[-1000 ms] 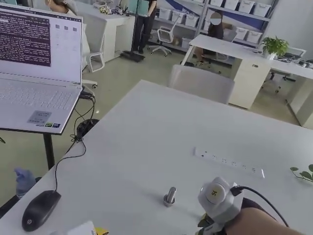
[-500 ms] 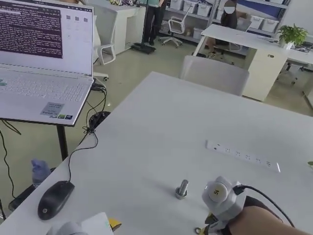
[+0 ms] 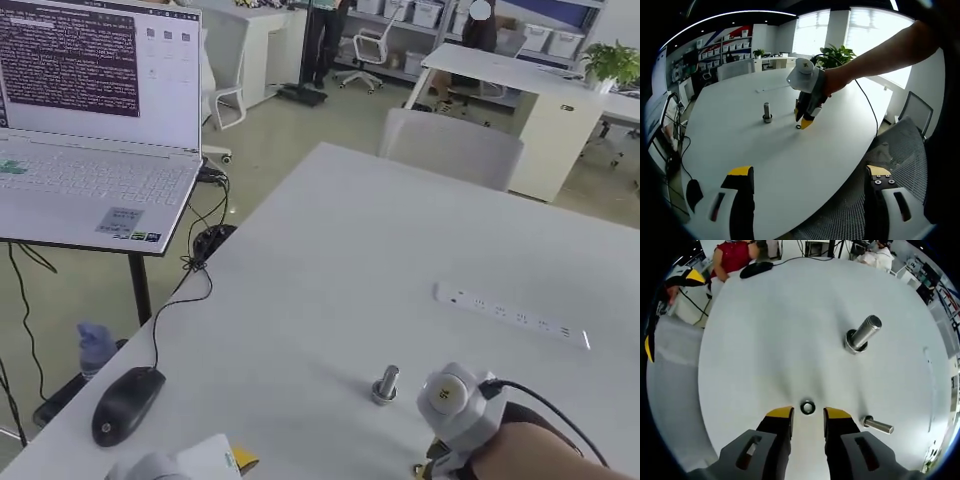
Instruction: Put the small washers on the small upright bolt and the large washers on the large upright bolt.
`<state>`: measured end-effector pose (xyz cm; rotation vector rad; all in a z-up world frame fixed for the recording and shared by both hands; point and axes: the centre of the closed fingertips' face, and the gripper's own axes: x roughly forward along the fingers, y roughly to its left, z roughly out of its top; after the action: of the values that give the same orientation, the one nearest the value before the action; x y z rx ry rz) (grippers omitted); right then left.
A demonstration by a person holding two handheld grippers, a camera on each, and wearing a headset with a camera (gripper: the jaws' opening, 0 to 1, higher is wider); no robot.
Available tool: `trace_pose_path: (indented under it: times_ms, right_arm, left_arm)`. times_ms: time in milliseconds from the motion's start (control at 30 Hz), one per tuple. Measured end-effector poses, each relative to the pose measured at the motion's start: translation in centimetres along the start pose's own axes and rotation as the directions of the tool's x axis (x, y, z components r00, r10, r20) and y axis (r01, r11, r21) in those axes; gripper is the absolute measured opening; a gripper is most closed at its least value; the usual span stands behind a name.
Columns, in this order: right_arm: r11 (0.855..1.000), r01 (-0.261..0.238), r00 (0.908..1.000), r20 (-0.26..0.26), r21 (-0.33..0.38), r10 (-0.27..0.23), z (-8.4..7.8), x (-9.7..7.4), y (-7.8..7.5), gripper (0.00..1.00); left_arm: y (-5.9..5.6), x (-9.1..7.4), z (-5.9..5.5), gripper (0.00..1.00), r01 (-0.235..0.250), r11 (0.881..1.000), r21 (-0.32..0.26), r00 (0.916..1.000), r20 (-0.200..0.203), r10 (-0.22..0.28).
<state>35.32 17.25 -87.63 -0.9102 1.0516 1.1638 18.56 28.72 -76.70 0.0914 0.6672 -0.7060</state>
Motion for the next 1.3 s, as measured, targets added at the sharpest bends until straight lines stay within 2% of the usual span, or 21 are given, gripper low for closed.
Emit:
trace_pose_path:
  times_ms: [433, 600, 900, 1300]
  right_arm:
    - [1.0, -0.006, 1.0, -0.001, 0.024, 0.006, 0.14, 0.59, -0.08, 0.24]
    - [1.0, -0.001, 0.9998, -0.022, 0.025, 0.002, -0.13, 0.58, -0.25, 0.16]
    - [0.999, 0.009, 0.9994, -0.033, 0.03, -0.008, -0.12, 0.66, -0.2, 0.15]
    - [1.0, 0.015, 0.9992, -0.037, 0.028, -0.014, -0.11, 0.61, -0.1, 0.13]
  left_arm:
    - [0.03, 0.08, -0.05, 0.9, 0.012, 1.0, -0.001, 0.9999, -0.003, -0.012]
    - [-0.05, 0.12, -0.02, 0.88, 0.02, 1.0, -0.006, 0.9998, 0.001, -0.02]
    - [-0.09, 0.01, 0.15, 0.86, 0.031, 1.0, -0.002, 0.9995, 0.009, -0.031]
    - [-0.25, -0.33, -0.45, 0.84, 0.044, 0.999, 0.003, 0.999, -0.005, -0.044]
